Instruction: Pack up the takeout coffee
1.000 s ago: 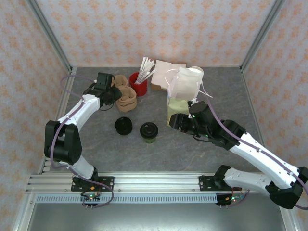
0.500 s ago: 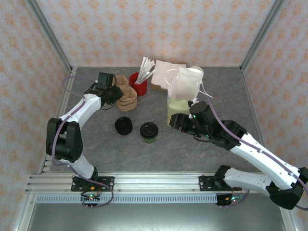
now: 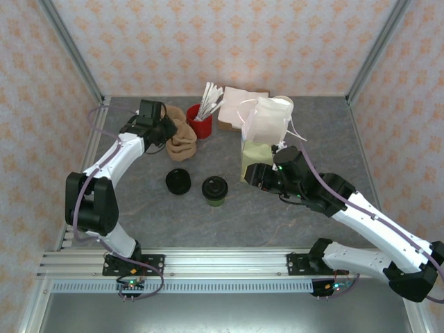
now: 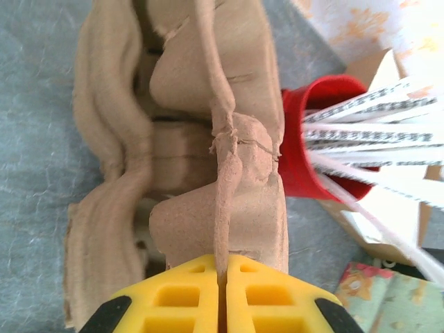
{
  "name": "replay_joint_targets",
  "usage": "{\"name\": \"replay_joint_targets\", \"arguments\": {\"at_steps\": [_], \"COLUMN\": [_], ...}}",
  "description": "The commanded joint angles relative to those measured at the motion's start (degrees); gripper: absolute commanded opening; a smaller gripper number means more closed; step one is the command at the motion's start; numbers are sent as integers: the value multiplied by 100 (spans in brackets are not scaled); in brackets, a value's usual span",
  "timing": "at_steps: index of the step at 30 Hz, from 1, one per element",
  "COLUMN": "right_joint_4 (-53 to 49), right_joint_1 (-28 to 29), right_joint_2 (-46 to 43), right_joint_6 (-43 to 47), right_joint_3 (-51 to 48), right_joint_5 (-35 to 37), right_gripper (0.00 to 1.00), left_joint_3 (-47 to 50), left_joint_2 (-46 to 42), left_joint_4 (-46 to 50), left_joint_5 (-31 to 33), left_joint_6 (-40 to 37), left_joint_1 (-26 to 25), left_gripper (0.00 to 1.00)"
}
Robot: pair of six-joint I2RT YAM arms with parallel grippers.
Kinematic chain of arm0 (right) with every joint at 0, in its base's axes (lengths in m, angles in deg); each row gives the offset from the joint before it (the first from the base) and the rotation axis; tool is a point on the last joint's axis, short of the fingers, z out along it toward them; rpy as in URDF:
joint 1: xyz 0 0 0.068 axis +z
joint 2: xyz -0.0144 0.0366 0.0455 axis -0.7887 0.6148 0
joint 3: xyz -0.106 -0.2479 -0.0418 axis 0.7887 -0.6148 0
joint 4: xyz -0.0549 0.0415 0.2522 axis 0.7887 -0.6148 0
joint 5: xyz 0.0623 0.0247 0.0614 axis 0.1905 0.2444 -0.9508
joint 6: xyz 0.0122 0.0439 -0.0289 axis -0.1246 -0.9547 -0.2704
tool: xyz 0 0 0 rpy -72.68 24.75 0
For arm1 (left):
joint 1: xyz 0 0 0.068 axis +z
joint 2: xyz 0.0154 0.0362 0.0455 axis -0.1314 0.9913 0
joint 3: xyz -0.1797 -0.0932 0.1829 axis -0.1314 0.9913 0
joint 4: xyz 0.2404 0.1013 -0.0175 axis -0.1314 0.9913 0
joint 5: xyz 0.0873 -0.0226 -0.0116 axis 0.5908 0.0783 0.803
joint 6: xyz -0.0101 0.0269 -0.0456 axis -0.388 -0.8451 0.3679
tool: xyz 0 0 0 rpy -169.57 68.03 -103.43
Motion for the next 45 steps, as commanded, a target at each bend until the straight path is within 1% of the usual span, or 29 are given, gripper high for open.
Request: {"name": "replay_joint_targets", "arguments": {"at_steps": [1, 5, 11, 15, 18, 20, 24, 27, 32, 36, 45], "right_joint_4": [-127, -118, 246, 580, 827, 1081, 1696, 2064, 2646, 2827, 2935], "right_joint_1": [-24, -28, -24, -24, -24, -24, -24, -24, -23, -15, -15], "right_joint_2": [-157, -300, -768, -1009, -1110, -1194, -1331, -1370, -1392, -1319, -1127], "right_joint_6": [113, 114, 299, 615, 864, 1023, 1266, 1423, 1533, 1545, 1489], "right_joint_3": [194, 234, 177, 172, 192, 181, 111, 94, -37, -133, -230], "right_joint_5": [230, 308, 403, 245, 37, -215, -747, -1152, -1704, -1838, -1941], "right_gripper": [53, 52, 51, 51, 51, 51, 52, 53, 54, 55, 55], "left_joint_3": [-341, -528, -621, -744, -637, -458, 29, 325, 978, 1306, 1508], "left_joint_2": [-357, -670, -1524, -2093, -2648, -3031, -3662, -4013, -4482, -4635, -4693], "left_joint_4": [41, 204, 501, 819, 843, 673, 27, -256, -1038, -1432, -1760], "left_joint_5": [13, -81, -312, -741, -857, -992, -1403, -1440, -1680, -1806, -1878], "left_joint_6": [-43, -85, -309, -708, -931, -912, -603, -474, -15, 302, 348], "left_joint_1": [33, 28, -47, -289, -604, -802, -1300, -1617, -1777, -1899, -2218], "left_gripper": [8, 7, 7, 7, 7, 7, 7, 7, 7, 7, 7]}}
